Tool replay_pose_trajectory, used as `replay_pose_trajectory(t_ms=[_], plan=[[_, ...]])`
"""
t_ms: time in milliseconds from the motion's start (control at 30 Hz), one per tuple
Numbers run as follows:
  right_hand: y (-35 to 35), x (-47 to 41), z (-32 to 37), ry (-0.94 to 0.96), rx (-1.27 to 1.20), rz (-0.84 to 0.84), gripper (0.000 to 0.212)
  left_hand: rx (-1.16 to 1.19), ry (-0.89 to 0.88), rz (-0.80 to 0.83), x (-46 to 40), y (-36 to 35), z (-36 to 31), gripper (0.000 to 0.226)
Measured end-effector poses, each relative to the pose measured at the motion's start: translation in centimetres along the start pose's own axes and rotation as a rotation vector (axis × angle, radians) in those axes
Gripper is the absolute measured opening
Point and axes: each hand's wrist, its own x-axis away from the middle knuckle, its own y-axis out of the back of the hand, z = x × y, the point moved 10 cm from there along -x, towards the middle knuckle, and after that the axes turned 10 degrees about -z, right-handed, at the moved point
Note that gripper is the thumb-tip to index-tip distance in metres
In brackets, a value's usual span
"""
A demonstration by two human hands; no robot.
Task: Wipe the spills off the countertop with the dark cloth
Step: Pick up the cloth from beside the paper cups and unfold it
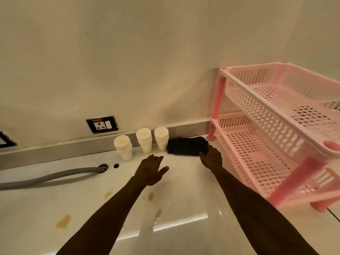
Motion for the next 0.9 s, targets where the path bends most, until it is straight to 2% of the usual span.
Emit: replay_pose_trajectory(t_ms=[200, 333, 433, 533, 600, 667, 733, 800, 900], plan=[[-2.1, -3.2, -0.4, -0.027, -0.001, 0.061, 0.068, 0.082, 0.085, 0.007, -1.2, -2.0, 1.3, 0.071], [-3.2, -5.1, -2.2, -0.174, -0.094, 0.029, 0.075, 0.135, 0.102, -0.003, -2.0, -2.8, 1.3, 0.07], [-3.9, -5.7, -2.7, -0.239, -0.199, 0.003, 0.066, 0.208, 0.109, -0.035, -2.8, -3.0, 0.7, 0.068], [-3.7, -5.6, -2.3, -0.203, -0.247, -0.07, 0.057, 0.358, 0.146, -0.102, -3.2, -2.6, -0.5, 0.066], [-3.1, -4.5, -1.0, -0.072, -0.222, -0.147, 0.051, 0.475, 0.181, -0.18, -3.3, -2.1, -1.1, 0.064], [-2.8, -2.4, 0.9, 0.144, -0.217, -0.211, 0.038, 0.631, 0.255, -0.223, -3.0, -1.9, -1.4, 0.061], [-3.5, 0.6, 2.5, 0.369, -0.203, -0.209, 0.033, 0.897, 0.411, -0.154, -2.7, -2.9, -1.5, 0.061], [-4.9, 3.9, 3.3, 0.577, -0.196, -0.153, 0.033, 1.191, 0.571, -0.013, -2.3, -4.8, -2.0, 0.065], [-7.2, 7.8, 3.5, 0.762, -0.189, 0.001, 0.031, 1.371, 0.707, 0.103, -1.6, -6.4, -2.4, 0.077]])
